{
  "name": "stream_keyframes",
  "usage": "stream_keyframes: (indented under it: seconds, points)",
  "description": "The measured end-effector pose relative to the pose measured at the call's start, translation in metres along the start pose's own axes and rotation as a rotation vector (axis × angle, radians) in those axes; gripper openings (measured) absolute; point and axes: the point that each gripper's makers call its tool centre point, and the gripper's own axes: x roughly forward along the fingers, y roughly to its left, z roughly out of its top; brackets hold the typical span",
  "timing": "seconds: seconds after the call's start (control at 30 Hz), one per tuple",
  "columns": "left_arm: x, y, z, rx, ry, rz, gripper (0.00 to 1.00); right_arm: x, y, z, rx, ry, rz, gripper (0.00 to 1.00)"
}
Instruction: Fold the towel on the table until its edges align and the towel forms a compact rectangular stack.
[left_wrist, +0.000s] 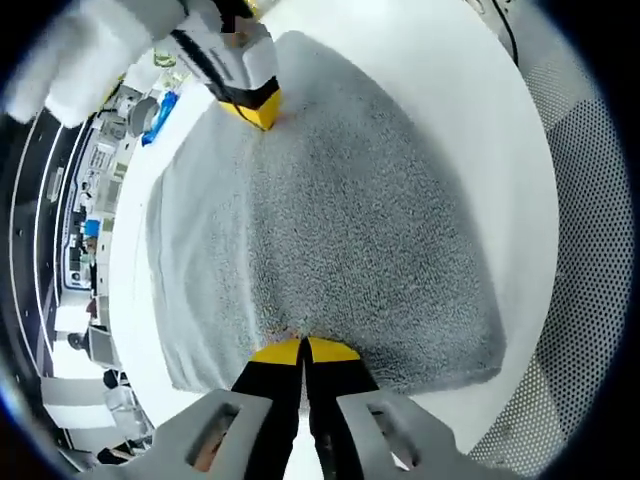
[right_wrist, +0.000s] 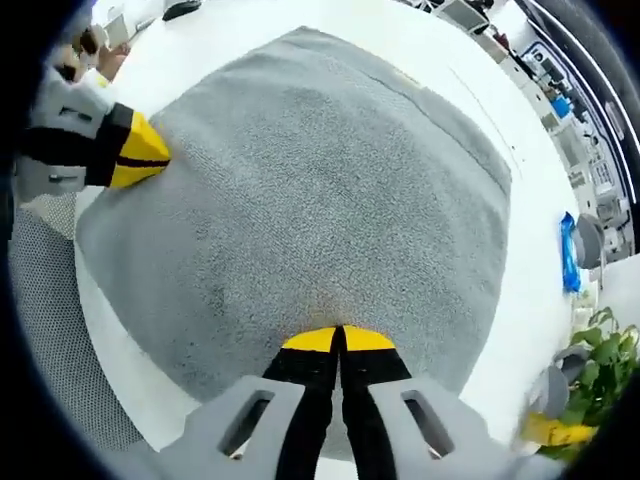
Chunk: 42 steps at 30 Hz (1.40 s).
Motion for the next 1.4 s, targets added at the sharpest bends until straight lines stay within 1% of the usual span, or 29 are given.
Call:
stream_keyframes:
  seconds: [0.1,0.13,0.23,0.27,0.33,0.43,0.47,0.57,0.6,0.73,0.8,0.83,0.87,0.93,1.03,1.1,1.2,1.3,1.4]
  points:
    - [0.000,0.001,-0.005,-0.020,0.000,-0.011,0.01,-0.002,0.009,0.000,0.013,-0.068,-0.021,0.00]
    - [0.000,0.001,-0.008,-0.022,0.003,-0.015,0.01,-0.003,0.011,0.000,0.024,-0.080,-0.020,0.00]
    - [-0.001,0.000,-0.013,-0.009,0.011,-0.024,0.01,-0.005,0.018,0.001,0.040,-0.143,-0.027,0.00]
    - [-0.001,0.000,-0.014,-0.007,0.011,-0.026,0.01,-0.006,0.020,0.002,0.060,-0.156,-0.025,0.00]
    - [-0.001,0.000,-0.015,0.002,0.017,-0.034,0.01,-0.006,0.022,0.002,0.071,-0.189,-0.028,0.00]
    - [-0.002,-0.001,-0.018,0.034,0.013,-0.048,0.01,-0.007,0.025,0.003,0.084,-0.204,-0.024,0.00]
    - [-0.002,0.000,-0.018,0.045,-0.006,-0.061,0.01,-0.007,0.028,0.003,0.080,-0.207,-0.029,0.00]
    - [-0.002,0.002,-0.022,-0.013,-0.053,-0.090,0.01,-0.007,0.031,0.006,0.068,-0.207,-0.037,0.00]
    - [-0.002,0.002,-0.024,-0.019,-0.060,-0.094,0.01,-0.008,0.033,0.006,0.072,-0.208,-0.038,0.00]
    - [-0.003,0.003,-0.031,-0.015,-0.092,-0.105,0.01,-0.010,0.043,0.007,0.114,-0.235,-0.041,0.00]
    - [-0.003,0.002,-0.030,0.015,-0.127,-0.117,0.01,-0.012,0.049,0.006,0.117,-0.250,-0.052,0.00]
    - [-0.004,0.002,-0.033,0.003,-0.145,-0.123,0.01,-0.013,0.052,0.005,0.105,-0.264,-0.061,0.00]
    - [-0.004,0.002,-0.033,-0.033,-0.165,-0.133,0.01,-0.014,0.055,0.005,0.105,-0.272,-0.063,0.00]
    - [-0.004,0.003,-0.034,-0.077,-0.190,-0.151,0.01,-0.016,0.058,0.004,0.114,-0.290,-0.065,0.00]
    - [-0.004,0.004,-0.034,-0.169,-0.214,-0.168,0.01,-0.017,0.060,0.004,0.164,-0.322,-0.069,0.00]
    - [-0.004,0.005,-0.034,-0.210,-0.230,-0.169,0.01,-0.017,0.060,0.003,0.219,-0.320,-0.062,0.00]
    - [-0.004,0.005,-0.034,-0.208,-0.234,-0.171,0.01,-0.018,0.062,0.004,0.227,-0.313,-0.067,0.00]
    - [-0.003,0.004,-0.033,-0.184,-0.219,-0.168,0.01,-0.018,0.065,0.004,0.208,-0.303,-0.090,0.00]
    - [-0.003,0.004,-0.033,-0.176,-0.209,-0.164,0.01,-0.019,0.066,0.003,0.213,-0.307,-0.090,0.00]
